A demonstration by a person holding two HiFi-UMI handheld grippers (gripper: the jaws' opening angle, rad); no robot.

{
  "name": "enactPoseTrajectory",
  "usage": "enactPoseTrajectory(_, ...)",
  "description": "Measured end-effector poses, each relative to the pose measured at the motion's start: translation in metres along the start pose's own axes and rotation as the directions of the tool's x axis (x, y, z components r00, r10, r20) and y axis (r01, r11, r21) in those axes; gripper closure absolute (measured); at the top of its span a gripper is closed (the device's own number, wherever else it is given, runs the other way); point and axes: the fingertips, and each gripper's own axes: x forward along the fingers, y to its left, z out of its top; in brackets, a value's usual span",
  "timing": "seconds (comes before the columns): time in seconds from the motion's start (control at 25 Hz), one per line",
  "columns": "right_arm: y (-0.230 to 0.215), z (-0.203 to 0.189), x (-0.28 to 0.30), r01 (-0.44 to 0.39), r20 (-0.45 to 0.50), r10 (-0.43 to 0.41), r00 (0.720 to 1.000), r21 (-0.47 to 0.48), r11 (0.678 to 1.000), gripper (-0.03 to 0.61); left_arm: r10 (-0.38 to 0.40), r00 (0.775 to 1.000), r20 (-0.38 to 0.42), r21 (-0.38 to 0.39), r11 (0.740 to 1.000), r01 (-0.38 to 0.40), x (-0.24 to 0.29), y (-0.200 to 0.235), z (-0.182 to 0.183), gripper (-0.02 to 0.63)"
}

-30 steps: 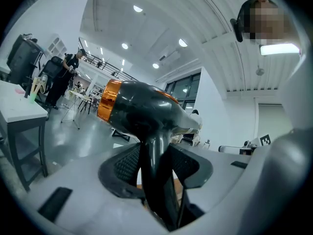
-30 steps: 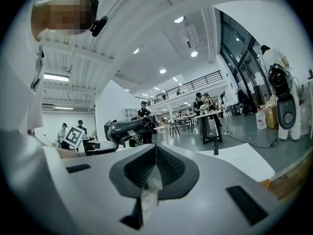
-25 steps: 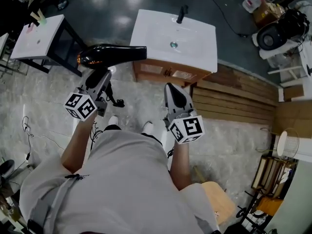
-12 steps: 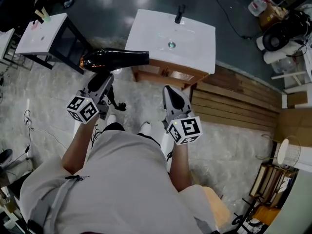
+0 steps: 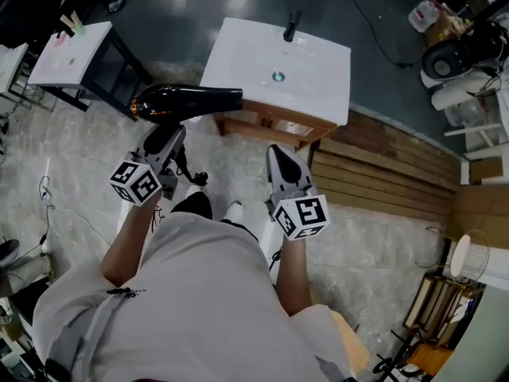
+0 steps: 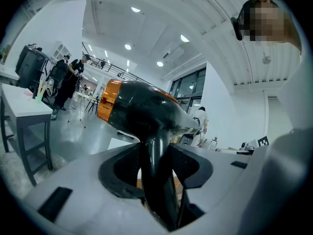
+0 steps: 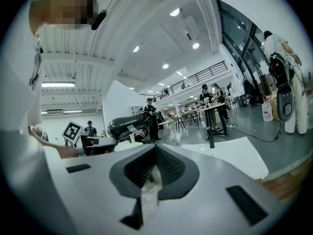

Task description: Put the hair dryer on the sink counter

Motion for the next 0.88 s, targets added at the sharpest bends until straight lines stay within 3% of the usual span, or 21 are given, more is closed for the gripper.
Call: enactPoseTrajectory(0.88,-0.019,-0.001,0.029,0.027,-0.028,-0.027,0.999,0.004,1.000,0.571,-0.027,0.999,-0.022,-0.028,0.999,0.026,0.038,0.023,-0.004,0.436)
